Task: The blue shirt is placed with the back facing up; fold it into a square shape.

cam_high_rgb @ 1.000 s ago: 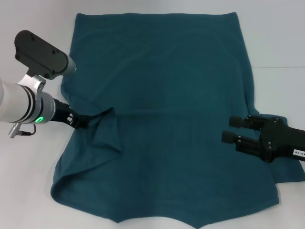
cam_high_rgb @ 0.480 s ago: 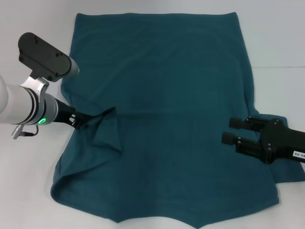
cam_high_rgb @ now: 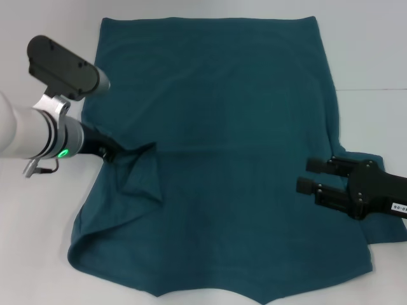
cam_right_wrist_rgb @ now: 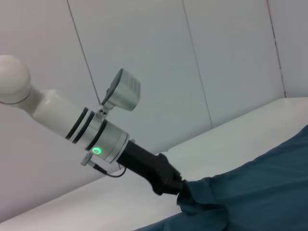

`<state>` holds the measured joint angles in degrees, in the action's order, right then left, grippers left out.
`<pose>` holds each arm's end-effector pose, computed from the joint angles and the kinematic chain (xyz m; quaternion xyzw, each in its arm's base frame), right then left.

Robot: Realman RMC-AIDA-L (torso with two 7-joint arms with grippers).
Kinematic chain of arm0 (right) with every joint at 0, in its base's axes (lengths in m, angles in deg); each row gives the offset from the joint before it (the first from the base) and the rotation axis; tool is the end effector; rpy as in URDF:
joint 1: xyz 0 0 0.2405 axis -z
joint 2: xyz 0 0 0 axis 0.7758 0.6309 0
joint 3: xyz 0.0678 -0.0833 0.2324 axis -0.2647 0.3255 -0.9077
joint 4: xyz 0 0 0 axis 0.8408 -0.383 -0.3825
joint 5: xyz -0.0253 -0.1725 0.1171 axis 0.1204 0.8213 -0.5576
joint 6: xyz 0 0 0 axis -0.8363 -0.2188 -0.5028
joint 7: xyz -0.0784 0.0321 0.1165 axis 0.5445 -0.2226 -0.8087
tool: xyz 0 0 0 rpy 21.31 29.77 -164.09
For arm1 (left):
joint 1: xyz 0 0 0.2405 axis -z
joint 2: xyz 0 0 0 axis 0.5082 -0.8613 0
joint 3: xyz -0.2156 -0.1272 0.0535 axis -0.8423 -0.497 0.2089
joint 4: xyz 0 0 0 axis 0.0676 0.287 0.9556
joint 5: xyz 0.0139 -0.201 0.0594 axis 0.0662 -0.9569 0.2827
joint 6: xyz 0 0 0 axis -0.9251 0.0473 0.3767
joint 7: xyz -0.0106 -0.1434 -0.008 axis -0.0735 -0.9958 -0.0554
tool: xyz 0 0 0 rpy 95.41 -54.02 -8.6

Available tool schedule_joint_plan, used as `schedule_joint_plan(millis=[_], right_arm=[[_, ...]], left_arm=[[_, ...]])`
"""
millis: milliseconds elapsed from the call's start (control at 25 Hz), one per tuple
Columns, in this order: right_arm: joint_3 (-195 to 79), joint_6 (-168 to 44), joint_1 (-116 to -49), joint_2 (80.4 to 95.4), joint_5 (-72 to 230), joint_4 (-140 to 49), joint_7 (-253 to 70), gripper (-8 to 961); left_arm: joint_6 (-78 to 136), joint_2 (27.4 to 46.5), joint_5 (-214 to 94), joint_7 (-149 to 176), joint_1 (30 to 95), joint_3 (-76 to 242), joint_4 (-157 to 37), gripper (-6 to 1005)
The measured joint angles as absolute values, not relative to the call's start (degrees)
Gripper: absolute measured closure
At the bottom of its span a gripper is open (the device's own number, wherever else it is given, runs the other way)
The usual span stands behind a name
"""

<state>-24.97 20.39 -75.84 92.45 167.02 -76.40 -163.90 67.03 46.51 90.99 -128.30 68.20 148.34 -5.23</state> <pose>0.2791 0.3134 0.0167 -0.9049 0.2270 0.3177 0.1695 -0.2277 0.4302 -0.0166 -0.8619 -0.2882 0.1018 0.4045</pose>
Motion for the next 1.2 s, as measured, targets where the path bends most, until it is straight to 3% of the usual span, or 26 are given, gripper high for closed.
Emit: schedule_joint_plan(millis=[280,760,1200], right_arm=[[-24.97,20.55,-75.68,92.52,167.02,-76.34,-163.89,369],[-25.25,20.55,-75.23,92.53,167.01,-76.31,-163.80,370],[-25.71,18.44,-76.04,93.16,166.92,-79.30,-168.17,373]], left_arm=[[63.48,46.53,87.35,-129.21,69.95,149.82,-5.47,949],[55.10,46.67,84.54,-129.60,72.80,152.97,-10.81,948],[56.63,46.73,83.07,-129.64,70.18,158.86,-5.33,933]])
